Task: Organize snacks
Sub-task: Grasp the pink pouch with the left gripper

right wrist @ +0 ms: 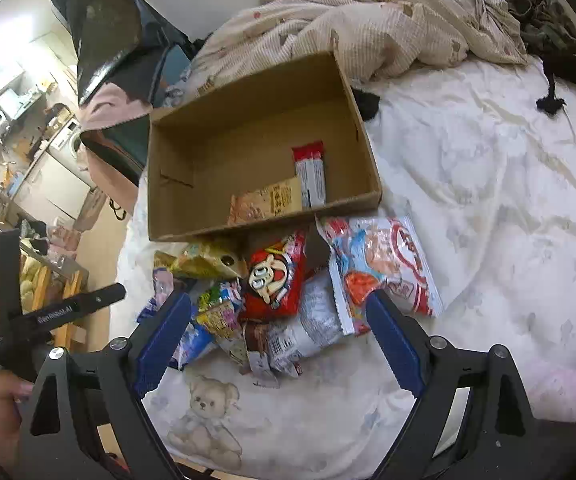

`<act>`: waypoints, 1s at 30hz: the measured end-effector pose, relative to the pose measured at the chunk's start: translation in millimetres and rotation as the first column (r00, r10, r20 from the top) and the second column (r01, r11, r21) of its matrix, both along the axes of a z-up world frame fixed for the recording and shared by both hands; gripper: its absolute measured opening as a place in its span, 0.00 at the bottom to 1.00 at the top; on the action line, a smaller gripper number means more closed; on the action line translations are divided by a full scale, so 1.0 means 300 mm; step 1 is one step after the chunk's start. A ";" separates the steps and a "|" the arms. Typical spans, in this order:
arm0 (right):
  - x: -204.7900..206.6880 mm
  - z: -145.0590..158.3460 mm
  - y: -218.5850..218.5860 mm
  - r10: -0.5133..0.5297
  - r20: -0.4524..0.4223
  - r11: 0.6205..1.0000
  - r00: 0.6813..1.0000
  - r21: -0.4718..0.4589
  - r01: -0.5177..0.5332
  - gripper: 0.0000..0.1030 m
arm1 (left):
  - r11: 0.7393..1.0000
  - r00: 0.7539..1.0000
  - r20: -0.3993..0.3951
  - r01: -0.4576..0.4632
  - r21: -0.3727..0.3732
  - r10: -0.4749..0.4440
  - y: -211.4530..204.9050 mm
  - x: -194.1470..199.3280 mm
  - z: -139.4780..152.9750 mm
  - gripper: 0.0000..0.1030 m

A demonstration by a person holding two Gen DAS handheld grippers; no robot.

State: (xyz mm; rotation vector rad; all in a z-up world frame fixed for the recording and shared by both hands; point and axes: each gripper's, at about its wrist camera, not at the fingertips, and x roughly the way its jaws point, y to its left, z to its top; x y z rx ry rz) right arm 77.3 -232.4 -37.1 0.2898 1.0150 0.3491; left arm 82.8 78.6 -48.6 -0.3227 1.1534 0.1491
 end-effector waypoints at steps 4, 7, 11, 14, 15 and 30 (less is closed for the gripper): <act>0.008 -0.012 -0.011 -0.015 -0.017 1.000 1.000 0.014 0.015 0.89 | 0.998 0.998 0.006 -0.066 -0.013 0.067 0.045 -0.001 0.001 0.82; 0.025 -0.028 -0.019 -0.029 -0.041 0.999 0.999 0.025 0.030 0.89 | 0.996 0.997 -0.018 -0.077 -0.038 0.076 0.042 -0.001 -0.030 0.82; 0.040 -0.048 -0.023 -0.036 -0.074 0.998 0.997 0.050 0.040 0.89 | 0.998 0.997 -0.081 -0.019 -0.063 0.014 -0.020 0.016 -0.099 0.82; 0.040 -0.050 -0.016 -0.031 -0.075 0.998 0.997 0.047 0.035 0.89 | 0.998 0.997 -0.077 0.016 -0.054 -0.021 -0.058 0.031 -0.115 0.74; 0.038 -0.049 -0.014 -0.029 -0.072 0.999 0.997 0.041 0.032 0.89 | 0.997 0.997 -0.066 0.041 -0.066 -0.045 -0.070 0.037 -0.113 0.72; 0.038 -0.060 -0.007 -0.003 -0.105 0.998 0.995 0.068 0.010 0.89 | 0.965 0.947 -0.196 0.238 -0.112 -0.256 -0.133 0.135 -0.265 0.59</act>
